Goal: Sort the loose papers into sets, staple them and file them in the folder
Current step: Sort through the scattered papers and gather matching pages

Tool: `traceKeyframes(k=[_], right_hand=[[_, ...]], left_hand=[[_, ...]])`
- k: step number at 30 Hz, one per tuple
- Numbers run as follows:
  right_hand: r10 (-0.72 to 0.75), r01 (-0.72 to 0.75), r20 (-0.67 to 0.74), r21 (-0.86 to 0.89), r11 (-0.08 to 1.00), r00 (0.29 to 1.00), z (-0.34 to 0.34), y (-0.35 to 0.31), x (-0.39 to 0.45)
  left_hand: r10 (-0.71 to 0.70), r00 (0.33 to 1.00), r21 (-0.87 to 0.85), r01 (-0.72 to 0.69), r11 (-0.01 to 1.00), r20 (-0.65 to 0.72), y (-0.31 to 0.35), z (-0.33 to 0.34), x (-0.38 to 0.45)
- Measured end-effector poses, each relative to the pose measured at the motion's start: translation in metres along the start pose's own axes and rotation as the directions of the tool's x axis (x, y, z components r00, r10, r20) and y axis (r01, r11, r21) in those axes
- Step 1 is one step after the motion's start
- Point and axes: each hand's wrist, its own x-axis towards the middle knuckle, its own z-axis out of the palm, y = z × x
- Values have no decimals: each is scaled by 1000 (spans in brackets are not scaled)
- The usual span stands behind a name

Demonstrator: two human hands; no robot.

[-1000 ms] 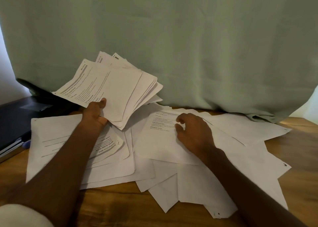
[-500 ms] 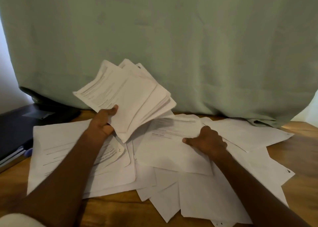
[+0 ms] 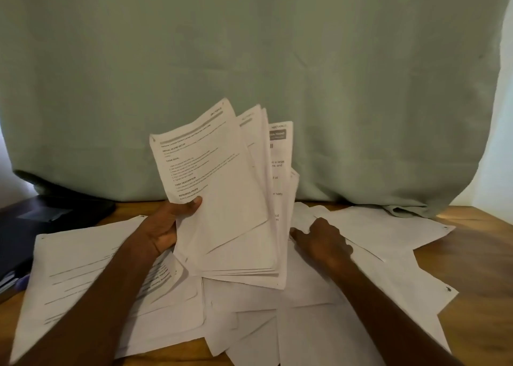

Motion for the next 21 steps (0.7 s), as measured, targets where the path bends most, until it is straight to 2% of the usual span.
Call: traceKeyframes(k=[1,2,3,4,5,6,7,8,11,14,17,21], right_hand=[[-81,83,-29,78,994,996,1,-3,-2],[-169,182,-72,241,953,983,-1,-9,-5],[-206,228,-99,473,851,974,-6,-16,-10],[-190,167,-47,707,688,981,-14,-25,-15],[-173,20,75,870,492,982,-23,-32,-22],[-182,-139,205,936,322,962,-31,-37,-28],[-214,-261,305,942,210,928,-35,-39,-30],[-252,-332,360,931,151,898,-37,-38,-30],[-334,-391,385,919,52,860,-40,-32,-27],[-357,-399,391,915,54,848,-43,-28,-27],[-321,-358,354,933,48,879,-42,-30,-28],[-337,-305,290,952,8,896,-40,-32,-26]], left_hand=[[6,1000,7,-6,1000,-13,0,0,1],[6,1000,10,-6,1000,-22,0,-1,1],[5,1000,12,-4,1000,-26,-1,-1,1],[8,1000,14,-8,1000,-25,-1,0,2],[20,999,22,-20,1000,-26,-2,1,1],[45,999,40,-44,998,-31,-2,3,1],[68,997,60,-66,996,-36,-2,4,1],[77,996,73,-74,995,-39,-2,4,1],[56,997,114,-50,992,-52,-3,1,5],[70,995,171,-57,984,-76,-1,0,6],[26,996,168,-12,986,-81,-1,0,7],[71,997,258,-66,964,-9,5,7,1]])
